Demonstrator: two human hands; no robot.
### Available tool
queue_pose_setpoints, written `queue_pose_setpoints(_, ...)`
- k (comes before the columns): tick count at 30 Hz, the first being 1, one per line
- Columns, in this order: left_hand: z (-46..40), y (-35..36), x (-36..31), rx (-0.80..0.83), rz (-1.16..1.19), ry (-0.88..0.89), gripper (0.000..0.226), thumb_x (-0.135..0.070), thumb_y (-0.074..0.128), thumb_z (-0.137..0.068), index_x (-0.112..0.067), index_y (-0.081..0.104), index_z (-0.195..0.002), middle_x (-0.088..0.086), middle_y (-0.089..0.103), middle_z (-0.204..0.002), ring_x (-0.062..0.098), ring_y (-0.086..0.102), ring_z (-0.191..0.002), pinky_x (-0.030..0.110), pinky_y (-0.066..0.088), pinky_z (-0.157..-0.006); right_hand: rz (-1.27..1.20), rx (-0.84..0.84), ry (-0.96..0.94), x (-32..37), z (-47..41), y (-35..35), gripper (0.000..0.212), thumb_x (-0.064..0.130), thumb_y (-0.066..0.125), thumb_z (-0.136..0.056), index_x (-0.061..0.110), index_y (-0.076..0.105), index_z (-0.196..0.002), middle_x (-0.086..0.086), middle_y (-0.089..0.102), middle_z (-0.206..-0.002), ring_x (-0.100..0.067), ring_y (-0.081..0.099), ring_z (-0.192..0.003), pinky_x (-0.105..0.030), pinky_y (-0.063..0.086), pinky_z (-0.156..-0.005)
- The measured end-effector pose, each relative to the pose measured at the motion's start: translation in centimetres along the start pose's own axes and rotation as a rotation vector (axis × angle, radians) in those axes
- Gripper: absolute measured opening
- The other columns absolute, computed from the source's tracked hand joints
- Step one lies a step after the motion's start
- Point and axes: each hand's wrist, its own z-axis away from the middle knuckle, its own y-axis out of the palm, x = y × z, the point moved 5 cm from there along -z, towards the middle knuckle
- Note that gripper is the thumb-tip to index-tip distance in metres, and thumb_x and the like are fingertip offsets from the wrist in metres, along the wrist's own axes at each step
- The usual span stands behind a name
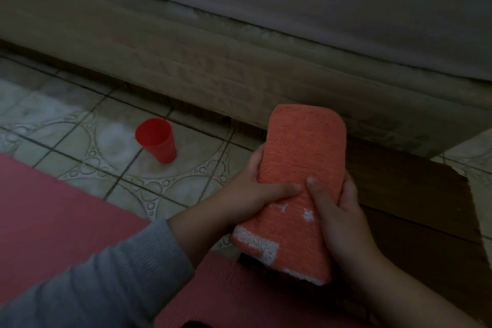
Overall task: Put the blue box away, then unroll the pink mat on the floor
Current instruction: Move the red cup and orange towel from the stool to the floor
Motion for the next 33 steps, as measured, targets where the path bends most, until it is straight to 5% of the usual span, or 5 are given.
queue_pose_setpoints(4, 0.3, -2.6, -0.3, -0.015, -0.003, 0.031, 0.080, -0.015, 0.074, -0.076, -0.042, 0.032, -0.138, -0.016, 0.061, -0.115, -0.007, 0.066, -0.092, 0.008, 0.053, -0.069, -0.007, 0.019, -0.029, 0.8, 0.2, 2.3, 0.087, 0.062, 0.061, -0.058, 0.046, 0.031, -0.138, 0.005, 0.059, -0.124, -0.018, 0.062, -0.108, -0.046, 0.050, -0.097)
queue_pose_setpoints(17, -0.5, -14.4, -0.2, -0.105, -0.153, -0.010, 0.070, -0.010, 0.072, -0.076, -0.040, 0.039, -0.129, -0.010, 0.064, -0.105, -0.004, 0.068, -0.081, 0.012, 0.052, -0.061, -0.033, 0.066, -0.025, 0.8, -3.2, 13.8, 0.090, 0.046, 0.070, -0.075, 0.035, 0.017, -0.147, 0.000, 0.048, -0.139, -0.020, 0.052, -0.122, -0.043, 0.042, -0.107)
queue_pose_setpoints(22, -1.7, -15.7, 3.9, -0.124, -0.138, -0.115, 0.100, -0.043, 0.082, -0.035, -0.038, 0.042, -0.127, -0.006, 0.064, -0.112, 0.007, 0.064, -0.097, 0.022, 0.050, -0.071, 0.009, 0.023, 0.108, -2.7, -5.4, 16.1, 0.091, 0.042, 0.071, -0.074, 0.029, 0.020, -0.149, -0.006, 0.049, -0.138, -0.024, 0.052, -0.123, -0.044, 0.041, -0.106)
queue_pose_setpoints(26, -2.9, -16.1, 7.0, -0.124, -0.134, -0.157, 0.099, -0.044, 0.078, -0.038, -0.035, 0.040, -0.129, -0.003, 0.062, -0.114, 0.011, 0.061, -0.101, 0.027, 0.049, -0.078, -0.003, 0.013, 0.232, -5.2, -6.6, 17.3, 0.096, 0.040, 0.073, -0.067, 0.028, 0.023, -0.148, -0.010, 0.053, -0.135, -0.028, 0.056, -0.118, -0.044, 0.045, -0.103)
queue_pose_setpoints(33, -4.6, -16.4, 9.3, -0.088, -0.171, -0.128, 0.098, -0.020, 0.079, -0.055, -0.027, 0.031, -0.141, -0.011, 0.058, -0.105, -0.002, 0.057, -0.090, 0.009, 0.047, -0.065, -0.132, -0.020, 0.480, -9.1, -8.1, 19.6, 0.118, 0.042, 0.066, -0.030, 0.034, 0.026, -0.141, -0.013, 0.053, -0.133, -0.035, 0.059, -0.112, -0.049, 0.048, -0.099)
